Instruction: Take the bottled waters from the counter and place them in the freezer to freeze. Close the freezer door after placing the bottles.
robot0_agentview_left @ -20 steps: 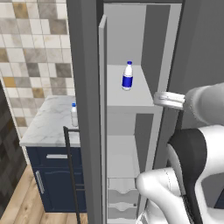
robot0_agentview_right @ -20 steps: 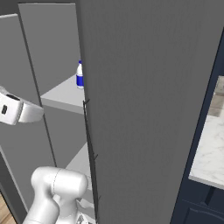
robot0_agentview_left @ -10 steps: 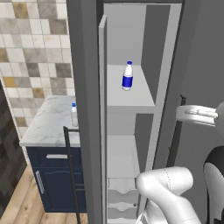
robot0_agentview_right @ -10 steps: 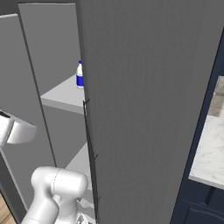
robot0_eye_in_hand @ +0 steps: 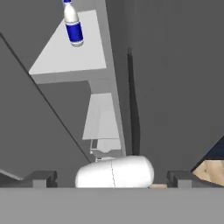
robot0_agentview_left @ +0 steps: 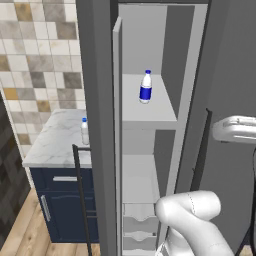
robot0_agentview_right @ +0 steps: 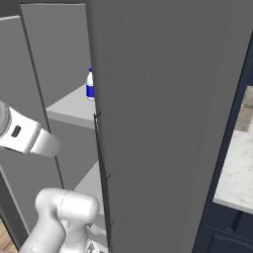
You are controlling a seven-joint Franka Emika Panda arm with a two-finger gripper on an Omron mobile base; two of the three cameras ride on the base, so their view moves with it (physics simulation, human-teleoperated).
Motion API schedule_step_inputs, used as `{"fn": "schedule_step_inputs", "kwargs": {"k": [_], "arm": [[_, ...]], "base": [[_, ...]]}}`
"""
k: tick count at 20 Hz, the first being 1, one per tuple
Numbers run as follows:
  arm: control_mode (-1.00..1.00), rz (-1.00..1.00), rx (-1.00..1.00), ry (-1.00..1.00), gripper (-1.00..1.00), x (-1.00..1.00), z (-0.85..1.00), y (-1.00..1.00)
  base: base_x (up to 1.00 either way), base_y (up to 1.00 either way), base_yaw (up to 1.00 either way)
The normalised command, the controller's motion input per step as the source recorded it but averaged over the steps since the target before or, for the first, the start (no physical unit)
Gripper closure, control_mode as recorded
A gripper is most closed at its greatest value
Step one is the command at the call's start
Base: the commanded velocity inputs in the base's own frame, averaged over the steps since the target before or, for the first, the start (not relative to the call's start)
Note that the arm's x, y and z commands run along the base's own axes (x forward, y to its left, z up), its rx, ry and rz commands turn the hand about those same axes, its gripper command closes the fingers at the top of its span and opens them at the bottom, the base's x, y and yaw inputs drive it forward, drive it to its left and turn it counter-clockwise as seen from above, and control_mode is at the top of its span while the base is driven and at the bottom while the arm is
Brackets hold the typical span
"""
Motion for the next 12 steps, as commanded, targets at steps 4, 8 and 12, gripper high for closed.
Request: {"fn": "schedule_step_inputs", "kwargs": {"k": [4,8,12], "arm": [[-1.0,0.09,-0.03,0.0,-1.0,-0.05,-0.49,0.0],[-1.0,0.06,-0.08,0.05,-1.0,0.1,-0.39,0.0],[-1.0,0.07,-0.09,0.07,-1.0,0.13,-0.24,0.0]], "base": [[0.0,0.0,0.0],[0.0,0.0,0.0],[0.0,0.0,0.0]]}}
